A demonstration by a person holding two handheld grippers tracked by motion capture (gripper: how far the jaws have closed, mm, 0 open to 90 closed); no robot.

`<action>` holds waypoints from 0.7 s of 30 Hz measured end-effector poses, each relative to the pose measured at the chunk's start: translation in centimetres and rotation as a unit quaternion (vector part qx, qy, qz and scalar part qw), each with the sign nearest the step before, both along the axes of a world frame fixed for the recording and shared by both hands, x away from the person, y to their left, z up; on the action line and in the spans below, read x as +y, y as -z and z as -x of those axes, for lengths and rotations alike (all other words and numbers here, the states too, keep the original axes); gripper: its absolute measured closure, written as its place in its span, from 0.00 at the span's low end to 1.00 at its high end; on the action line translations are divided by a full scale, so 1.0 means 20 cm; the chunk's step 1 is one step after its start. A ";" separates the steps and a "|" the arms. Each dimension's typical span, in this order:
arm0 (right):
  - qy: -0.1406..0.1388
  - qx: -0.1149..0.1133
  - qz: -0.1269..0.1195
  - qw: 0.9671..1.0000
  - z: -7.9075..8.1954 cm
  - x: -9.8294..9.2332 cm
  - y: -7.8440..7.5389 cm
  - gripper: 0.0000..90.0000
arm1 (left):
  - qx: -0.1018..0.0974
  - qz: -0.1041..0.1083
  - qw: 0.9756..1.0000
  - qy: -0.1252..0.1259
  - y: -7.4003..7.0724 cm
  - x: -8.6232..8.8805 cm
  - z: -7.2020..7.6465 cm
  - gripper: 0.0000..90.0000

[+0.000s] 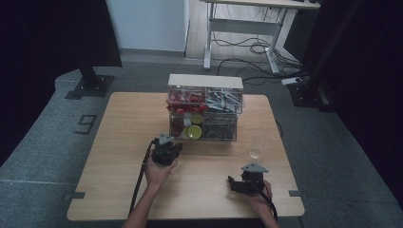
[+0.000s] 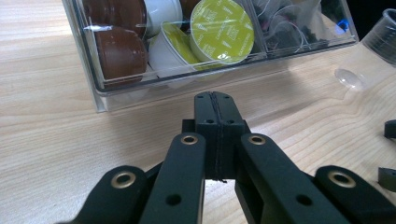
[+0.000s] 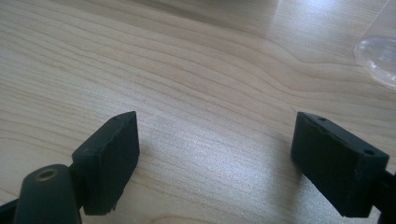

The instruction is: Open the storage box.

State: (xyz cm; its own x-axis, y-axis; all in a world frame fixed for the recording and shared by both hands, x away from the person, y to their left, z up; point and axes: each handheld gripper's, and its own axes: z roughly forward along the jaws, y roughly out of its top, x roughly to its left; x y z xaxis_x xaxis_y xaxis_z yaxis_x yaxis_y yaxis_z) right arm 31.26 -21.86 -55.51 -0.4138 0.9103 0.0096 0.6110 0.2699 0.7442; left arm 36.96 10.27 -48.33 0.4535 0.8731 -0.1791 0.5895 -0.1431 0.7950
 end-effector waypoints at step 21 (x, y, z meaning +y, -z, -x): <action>0.001 0.000 0.000 1.000 0.00 0.00 0.00 0.17 | 0.015 -0.022 1.000 -0.005 0.07 -0.09 -0.12 1.00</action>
State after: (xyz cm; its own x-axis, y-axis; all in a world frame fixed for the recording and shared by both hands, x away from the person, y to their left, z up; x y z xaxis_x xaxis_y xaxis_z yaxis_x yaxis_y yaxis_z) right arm 31.25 -21.87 -55.50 -0.4122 0.9110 0.0101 0.6115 0.2684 0.7443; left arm 39.30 8.47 -49.77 0.4390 0.8851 -0.1543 0.6145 -0.1705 0.7703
